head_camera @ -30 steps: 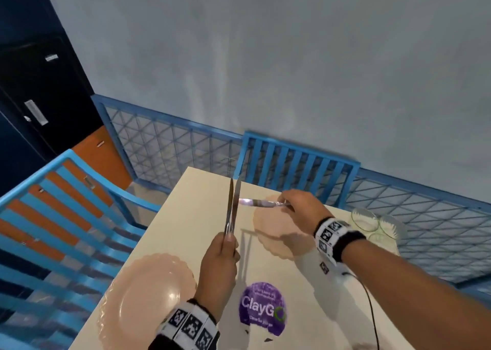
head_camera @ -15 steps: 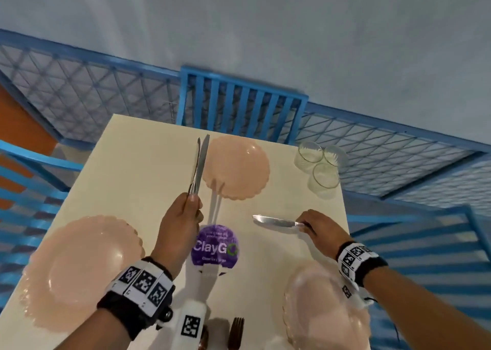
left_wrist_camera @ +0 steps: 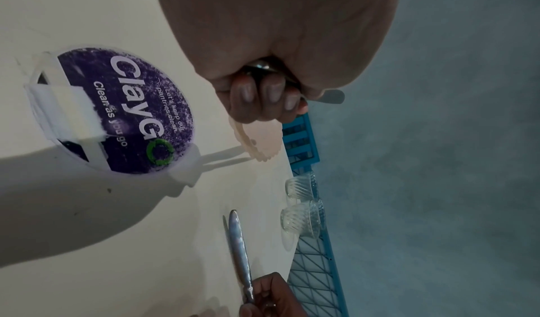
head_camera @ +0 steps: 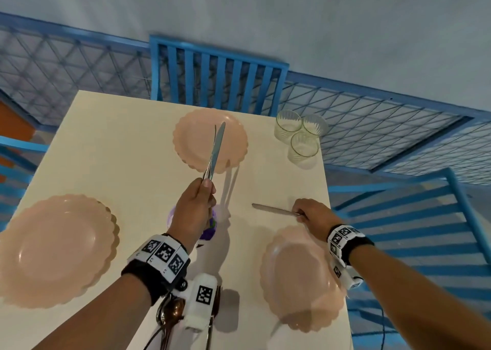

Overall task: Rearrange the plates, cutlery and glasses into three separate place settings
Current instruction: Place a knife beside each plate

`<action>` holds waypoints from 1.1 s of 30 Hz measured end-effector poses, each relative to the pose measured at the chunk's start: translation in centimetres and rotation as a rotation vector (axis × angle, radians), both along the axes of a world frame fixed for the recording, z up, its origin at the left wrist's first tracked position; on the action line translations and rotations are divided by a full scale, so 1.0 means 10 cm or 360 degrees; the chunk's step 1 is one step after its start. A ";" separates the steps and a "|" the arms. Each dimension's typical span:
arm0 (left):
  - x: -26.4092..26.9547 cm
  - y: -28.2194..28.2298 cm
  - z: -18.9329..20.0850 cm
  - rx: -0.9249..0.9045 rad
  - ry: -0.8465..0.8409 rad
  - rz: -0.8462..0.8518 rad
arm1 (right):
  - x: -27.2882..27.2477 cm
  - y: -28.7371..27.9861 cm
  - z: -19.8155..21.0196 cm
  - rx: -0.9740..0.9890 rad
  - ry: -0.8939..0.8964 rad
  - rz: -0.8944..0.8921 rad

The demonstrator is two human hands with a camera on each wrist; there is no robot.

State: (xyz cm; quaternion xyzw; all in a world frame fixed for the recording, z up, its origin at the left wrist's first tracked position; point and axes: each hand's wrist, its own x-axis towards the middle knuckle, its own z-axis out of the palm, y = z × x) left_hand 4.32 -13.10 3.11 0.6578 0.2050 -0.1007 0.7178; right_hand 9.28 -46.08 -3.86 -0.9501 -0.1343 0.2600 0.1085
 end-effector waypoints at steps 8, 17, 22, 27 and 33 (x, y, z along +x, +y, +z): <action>-0.04 -0.03 -0.03 -0.0013 0.0021 0.0061 | 0.03 -0.02 -0.04 0.0097 -0.0026 -0.0062; -0.10 -0.01 -0.08 -0.0030 0.0026 0.0070 | 0.02 -0.05 -0.08 0.0105 -0.0030 -0.0017; -0.12 0.00 -0.10 0.0007 0.0002 0.0051 | 0.01 -0.07 -0.12 0.0090 -0.0054 -0.0027; -0.13 0.01 -0.12 -0.0007 0.0001 0.0063 | 0.01 -0.07 -0.14 0.0088 -0.0036 -0.0049; -0.14 0.00 -0.12 -0.0003 -0.0007 0.0055 | 0.01 -0.06 -0.13 0.0058 -0.0027 -0.0048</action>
